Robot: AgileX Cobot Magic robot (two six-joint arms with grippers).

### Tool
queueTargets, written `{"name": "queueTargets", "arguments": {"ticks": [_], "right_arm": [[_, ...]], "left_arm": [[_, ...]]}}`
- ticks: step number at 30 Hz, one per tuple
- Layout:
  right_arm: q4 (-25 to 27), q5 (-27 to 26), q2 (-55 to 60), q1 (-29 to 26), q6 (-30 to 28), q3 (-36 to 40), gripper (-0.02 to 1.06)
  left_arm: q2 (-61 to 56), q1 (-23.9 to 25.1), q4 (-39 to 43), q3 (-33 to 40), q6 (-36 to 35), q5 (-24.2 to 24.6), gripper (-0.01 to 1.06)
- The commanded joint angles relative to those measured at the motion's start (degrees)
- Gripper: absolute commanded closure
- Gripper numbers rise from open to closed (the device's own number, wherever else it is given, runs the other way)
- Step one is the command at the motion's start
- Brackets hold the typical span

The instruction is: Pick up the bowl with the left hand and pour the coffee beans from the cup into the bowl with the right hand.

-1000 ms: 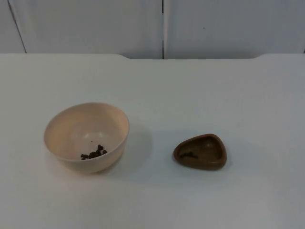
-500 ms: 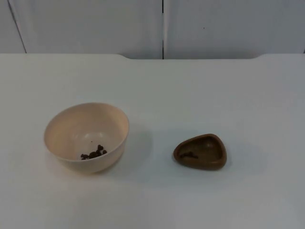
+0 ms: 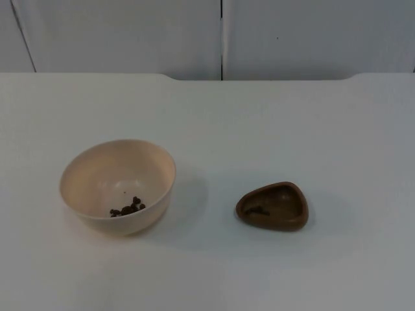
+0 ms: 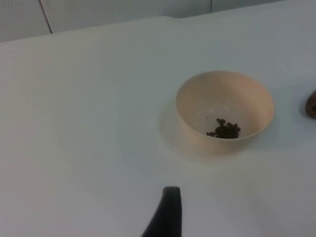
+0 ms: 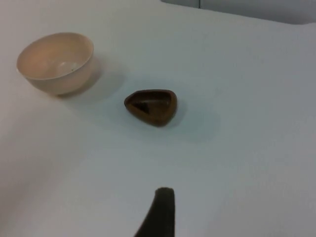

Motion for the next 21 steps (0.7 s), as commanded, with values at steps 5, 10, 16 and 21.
{"name": "queueTargets", "arguments": {"ticks": [5, 10, 16, 21], "right_arm": [[0.92, -0.33, -0.26, 0.12, -2.73, 0.24, 0.28], [1.56, -0.33, -0.26, 0.12, -3.71, 0.24, 0.28], [2.91, -0.33, -0.26, 0.12, -6.35, 0.24, 0.28], [2.91, -0.33, -0.26, 0.12, -6.35, 0.24, 0.28]], "left_arm": [[-0.2, 0.14, 0.18, 0.25, -0.33, 0.29, 0.27], [-0.2, 0.14, 0.18, 0.25, -0.33, 0.29, 0.27], [-0.2, 0.14, 0.18, 0.25, -0.33, 0.29, 0.27], [-0.2, 0.14, 0.18, 0.25, -0.33, 0.29, 0.25]]}}
